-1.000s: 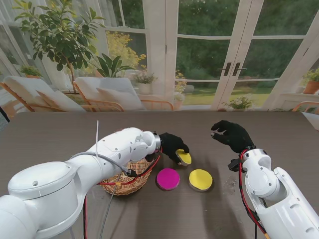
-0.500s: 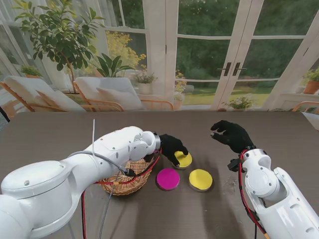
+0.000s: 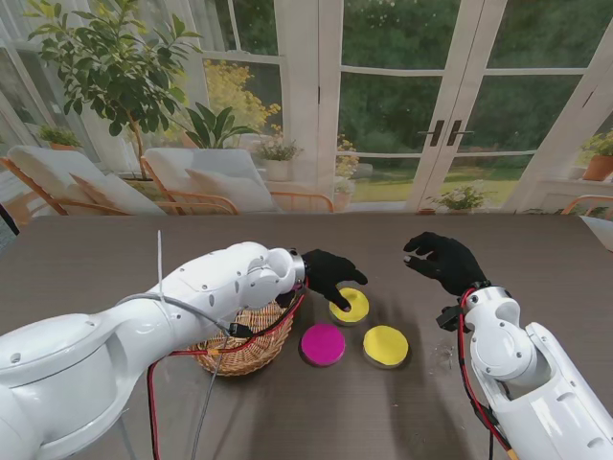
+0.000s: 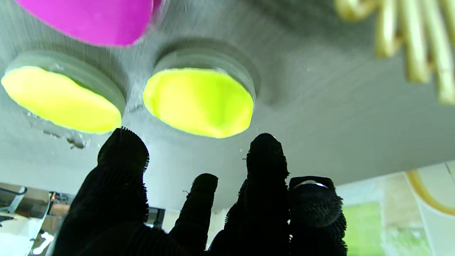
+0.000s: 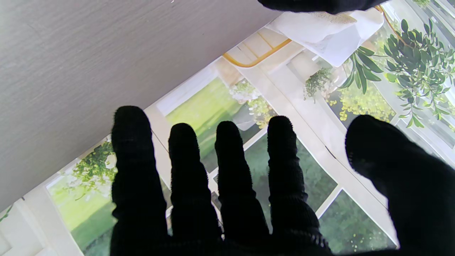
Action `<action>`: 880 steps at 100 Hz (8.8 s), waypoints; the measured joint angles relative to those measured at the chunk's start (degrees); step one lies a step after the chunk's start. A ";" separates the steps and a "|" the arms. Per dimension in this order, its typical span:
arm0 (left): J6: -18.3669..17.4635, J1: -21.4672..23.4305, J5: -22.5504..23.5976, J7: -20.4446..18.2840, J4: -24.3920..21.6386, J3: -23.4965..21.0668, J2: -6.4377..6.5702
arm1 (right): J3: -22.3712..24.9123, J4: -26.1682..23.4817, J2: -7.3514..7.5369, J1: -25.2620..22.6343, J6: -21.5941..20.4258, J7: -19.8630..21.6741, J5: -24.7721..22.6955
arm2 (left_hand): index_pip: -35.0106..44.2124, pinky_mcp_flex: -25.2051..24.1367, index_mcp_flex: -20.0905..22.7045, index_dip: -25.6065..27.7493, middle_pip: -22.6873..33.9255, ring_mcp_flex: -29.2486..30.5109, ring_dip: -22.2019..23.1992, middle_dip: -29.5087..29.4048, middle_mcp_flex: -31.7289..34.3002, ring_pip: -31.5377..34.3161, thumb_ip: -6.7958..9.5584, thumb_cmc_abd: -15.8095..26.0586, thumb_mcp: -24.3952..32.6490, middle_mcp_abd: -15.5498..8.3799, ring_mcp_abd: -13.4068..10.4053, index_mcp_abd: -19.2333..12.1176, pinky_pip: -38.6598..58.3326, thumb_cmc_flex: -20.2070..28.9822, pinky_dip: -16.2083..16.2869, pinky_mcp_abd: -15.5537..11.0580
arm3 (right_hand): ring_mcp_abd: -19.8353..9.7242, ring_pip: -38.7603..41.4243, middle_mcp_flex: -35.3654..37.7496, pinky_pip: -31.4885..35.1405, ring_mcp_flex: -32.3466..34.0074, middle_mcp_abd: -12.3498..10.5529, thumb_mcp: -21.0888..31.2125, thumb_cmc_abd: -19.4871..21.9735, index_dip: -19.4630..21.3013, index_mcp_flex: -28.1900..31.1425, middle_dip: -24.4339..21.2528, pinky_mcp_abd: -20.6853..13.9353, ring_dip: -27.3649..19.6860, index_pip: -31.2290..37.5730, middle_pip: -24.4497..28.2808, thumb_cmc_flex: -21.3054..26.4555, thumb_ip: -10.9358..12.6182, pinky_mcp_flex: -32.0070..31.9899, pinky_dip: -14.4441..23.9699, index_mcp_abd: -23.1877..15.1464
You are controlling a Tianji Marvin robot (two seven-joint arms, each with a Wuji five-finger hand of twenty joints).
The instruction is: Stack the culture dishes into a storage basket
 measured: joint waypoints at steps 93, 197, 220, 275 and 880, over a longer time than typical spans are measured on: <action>5.88 29.64 8.35 -12.04 -44.60 -43.58 19.81 | -1.23 -0.65 0.11 -0.23 -0.07 0.62 -0.77 | 0.33 -22.32 1.49 -0.26 0.27 -11.13 -21.69 -1.56 3.87 -40.08 0.09 2.80 -6.66 -3.96 11.53 -1.29 -43.79 0.69 -8.57 12.53 | 0.01 0.00 0.00 -0.03 0.00 0.01 0.00 0.02 -0.02 0.00 0.00 0.00 0.00 0.00 0.00 0.00 0.00 -0.02 0.00 0.05; 5.99 53.20 5.71 -3.04 -52.73 -64.12 19.94 | -3.46 -6.37 1.65 -3.25 3.36 3.40 -13.53 | 0.58 -26.46 3.69 -0.26 -0.47 -15.35 -26.24 -2.99 3.87 -46.46 0.20 2.80 -7.31 -3.87 13.80 -0.93 -56.33 2.97 -11.06 14.83 | -0.39 4.15 -4.44 5.49 1.40 0.01 -0.16 -8.12 -0.36 -4.94 0.00 -0.17 3.67 -1.04 -0.67 0.38 -1.00 0.46 6.28 -4.52; 6.19 55.44 5.39 -2.88 -54.27 -66.55 19.94 | -4.75 -8.66 2.72 -5.18 5.40 3.72 -23.81 | 0.59 -26.51 3.75 -0.26 -0.48 -15.35 -26.25 -2.99 3.87 -46.48 0.20 2.80 -7.30 -3.79 14.32 -0.44 -57.01 3.56 -11.02 14.85 | -3.71 24.66 -10.21 19.40 3.29 -0.75 0.20 -20.76 2.39 -9.82 3.02 -3.37 15.66 -1.91 2.25 -1.56 -5.00 0.81 17.15 -8.53; 6.62 57.16 4.38 -3.44 -55.99 -68.47 19.96 | -10.69 -8.01 4.17 -6.38 12.52 8.39 -32.41 | 0.59 -26.65 3.75 -0.26 -0.50 -16.36 -26.26 -3.02 3.87 -47.18 0.20 2.80 -7.30 -3.22 14.66 -0.34 -57.79 3.56 -10.50 14.85 | -7.15 45.12 -16.60 30.66 2.50 -1.11 0.38 -29.36 8.53 -18.68 5.90 -7.33 24.54 -2.16 5.59 -2.96 -6.68 0.76 27.29 -9.60; 10.48 59.32 1.17 -5.93 -58.18 -71.09 20.02 | -39.58 20.75 -3.01 21.14 22.54 -7.44 -15.46 | 0.65 -27.10 4.52 -0.26 -0.62 -16.45 -26.29 -3.07 4.01 -47.22 0.24 6.40 -7.26 -1.95 15.24 0.41 -60.72 3.56 -8.15 14.92 | -7.15 44.72 1.08 36.21 25.15 4.49 3.66 -33.23 8.20 -14.07 9.08 -5.98 24.38 4.95 12.77 2.38 -7.79 0.90 25.79 -5.55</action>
